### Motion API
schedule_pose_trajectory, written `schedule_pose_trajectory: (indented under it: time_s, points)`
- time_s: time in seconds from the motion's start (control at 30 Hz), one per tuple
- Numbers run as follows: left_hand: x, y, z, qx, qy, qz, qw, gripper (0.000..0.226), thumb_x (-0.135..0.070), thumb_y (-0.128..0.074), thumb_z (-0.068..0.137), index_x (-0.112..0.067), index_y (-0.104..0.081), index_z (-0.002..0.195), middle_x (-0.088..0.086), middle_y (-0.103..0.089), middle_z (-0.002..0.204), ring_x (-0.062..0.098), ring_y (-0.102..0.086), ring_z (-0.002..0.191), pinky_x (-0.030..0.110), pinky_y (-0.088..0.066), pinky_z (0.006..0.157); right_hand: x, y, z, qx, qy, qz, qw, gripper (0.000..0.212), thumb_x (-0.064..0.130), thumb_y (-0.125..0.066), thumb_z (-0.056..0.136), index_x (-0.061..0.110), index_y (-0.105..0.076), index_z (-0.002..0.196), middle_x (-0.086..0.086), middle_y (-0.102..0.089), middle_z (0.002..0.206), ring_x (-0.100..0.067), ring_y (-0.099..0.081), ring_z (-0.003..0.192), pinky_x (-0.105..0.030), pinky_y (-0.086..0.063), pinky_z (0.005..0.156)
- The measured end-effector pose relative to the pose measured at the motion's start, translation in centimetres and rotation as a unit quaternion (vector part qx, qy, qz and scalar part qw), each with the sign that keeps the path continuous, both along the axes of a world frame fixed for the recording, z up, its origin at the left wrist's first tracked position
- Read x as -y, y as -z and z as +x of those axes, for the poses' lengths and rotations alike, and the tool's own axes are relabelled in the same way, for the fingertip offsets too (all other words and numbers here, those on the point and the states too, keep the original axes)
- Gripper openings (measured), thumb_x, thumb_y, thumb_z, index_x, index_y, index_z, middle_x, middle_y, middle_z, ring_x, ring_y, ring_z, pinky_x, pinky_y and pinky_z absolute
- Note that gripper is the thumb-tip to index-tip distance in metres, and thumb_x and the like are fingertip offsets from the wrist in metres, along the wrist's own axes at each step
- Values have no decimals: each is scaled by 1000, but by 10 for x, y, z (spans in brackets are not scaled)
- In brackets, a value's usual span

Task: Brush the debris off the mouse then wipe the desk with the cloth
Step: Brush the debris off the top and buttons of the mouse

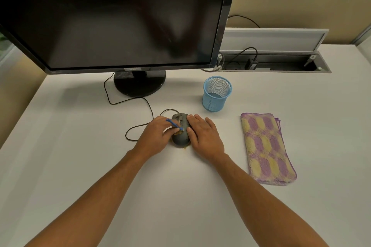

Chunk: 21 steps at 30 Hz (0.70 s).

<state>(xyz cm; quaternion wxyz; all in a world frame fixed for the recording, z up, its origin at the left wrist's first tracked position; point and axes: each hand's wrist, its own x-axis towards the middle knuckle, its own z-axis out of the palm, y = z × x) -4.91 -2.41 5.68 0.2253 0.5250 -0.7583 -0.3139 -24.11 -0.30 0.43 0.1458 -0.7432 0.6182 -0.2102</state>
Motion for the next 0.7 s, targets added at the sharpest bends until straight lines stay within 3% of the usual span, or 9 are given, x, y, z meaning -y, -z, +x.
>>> schedule_pose_trajectory:
  time_s: [0.23,0.33,0.43,0.53,0.6,0.7]
  points:
    - [-10,6,18,17,66,-47,997,22,-19,-59,92,-24,-72,109,-6,-66,102,10,-55,98,16,-41,86,0,0,0,2,2,2,1000,56,44,-21,99,19,-44,144,1,-48,147,-14,-34,141,-36,-16,117]
    - [-14,5,23,5,57,-43,997,23,-9,-63,91,-21,-72,108,-9,-63,101,11,-56,98,20,-43,87,0,-1,0,2,1,5,1000,57,44,-20,99,19,-43,144,1,-47,147,-14,-34,141,-36,-15,117]
    - [-18,5,25,-23,17,-28,999,20,-12,-62,92,-20,-72,107,-12,-62,102,6,-58,98,22,-47,87,-1,-2,1,2,0,6,1000,57,45,-20,98,19,-43,144,1,-47,147,-14,-34,141,-35,-15,118]
    - [-20,3,20,-76,-75,-7,994,16,-17,-64,92,-23,-73,105,-13,-62,101,-6,-56,94,10,-44,75,-1,-3,0,0,-2,11,1000,58,45,-19,99,20,-41,145,2,-45,148,-13,-32,141,-35,-15,118]
    - [-18,1,14,-91,-122,0,988,17,-20,-64,92,-20,-73,107,-6,-64,103,-2,-56,86,6,-42,66,-1,-3,0,-1,-3,15,1000,57,46,-18,99,20,-40,146,2,-45,149,-13,-31,142,-35,-14,118]
    - [-14,2,6,-97,-147,4,984,20,-20,-65,92,-15,-74,108,0,-65,105,2,-55,80,6,-42,64,-1,-2,0,-4,-1,14,1000,57,46,-19,99,21,-41,145,2,-45,148,-13,-32,141,-35,-14,118]
